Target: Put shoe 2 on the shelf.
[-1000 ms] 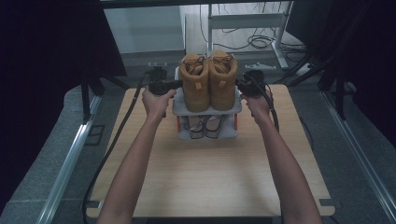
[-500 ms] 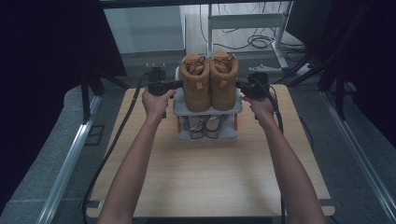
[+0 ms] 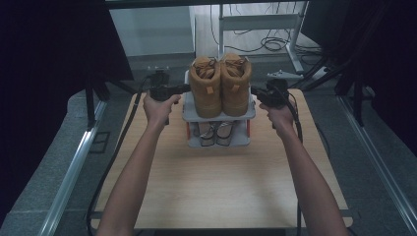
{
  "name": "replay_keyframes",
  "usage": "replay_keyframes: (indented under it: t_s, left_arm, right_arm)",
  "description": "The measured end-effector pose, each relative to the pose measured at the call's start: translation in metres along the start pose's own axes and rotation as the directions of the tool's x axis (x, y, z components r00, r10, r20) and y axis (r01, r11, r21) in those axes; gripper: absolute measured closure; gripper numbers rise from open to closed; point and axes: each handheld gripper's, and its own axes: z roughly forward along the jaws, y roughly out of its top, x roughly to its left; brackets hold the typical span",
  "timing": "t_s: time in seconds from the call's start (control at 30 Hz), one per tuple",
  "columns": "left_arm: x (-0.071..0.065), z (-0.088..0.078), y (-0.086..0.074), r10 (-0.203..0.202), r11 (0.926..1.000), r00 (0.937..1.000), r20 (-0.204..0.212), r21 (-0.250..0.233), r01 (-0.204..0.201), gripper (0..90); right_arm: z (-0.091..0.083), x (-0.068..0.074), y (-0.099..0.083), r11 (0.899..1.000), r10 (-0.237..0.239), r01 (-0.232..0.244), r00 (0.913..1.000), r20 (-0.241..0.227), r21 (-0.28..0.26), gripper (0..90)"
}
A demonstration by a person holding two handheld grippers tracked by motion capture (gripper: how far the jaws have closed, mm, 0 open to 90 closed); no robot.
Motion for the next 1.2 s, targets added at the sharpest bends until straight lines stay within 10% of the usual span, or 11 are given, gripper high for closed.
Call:
replay_keyframes:
  t_s: [0.5, 0.93, 1.2]
  left_arm:
    - [-0.01, -0.021, -0.005, 0.083, 0.9965, 0.9964, -0.015, -0.01, -0.083, 73.8]
    - [-0.007, -0.04, -0.044, 0.091, 0.9956, 0.9955, 0.028, -0.026, -0.09, 69.7]
    - [-0.001, -0.052, -0.072, 0.084, 0.9963, 0.9943, 0.066, -0.026, -0.082, 64.5]
  right_arm:
    - [-0.024, -0.004, -0.012, 0.998, 0.012, -0.014, 0.9993, -0.036, -0.056, 87.8]
    - [-0.058, 0.002, -0.036, 0.994, 0.017, -0.025, 0.9971, -0.074, -0.104, 85.5]
    - [-0.064, 0.011, -0.056, 0.994, 0.001, -0.012, 0.9943, -0.107, -0.104, 68.5]
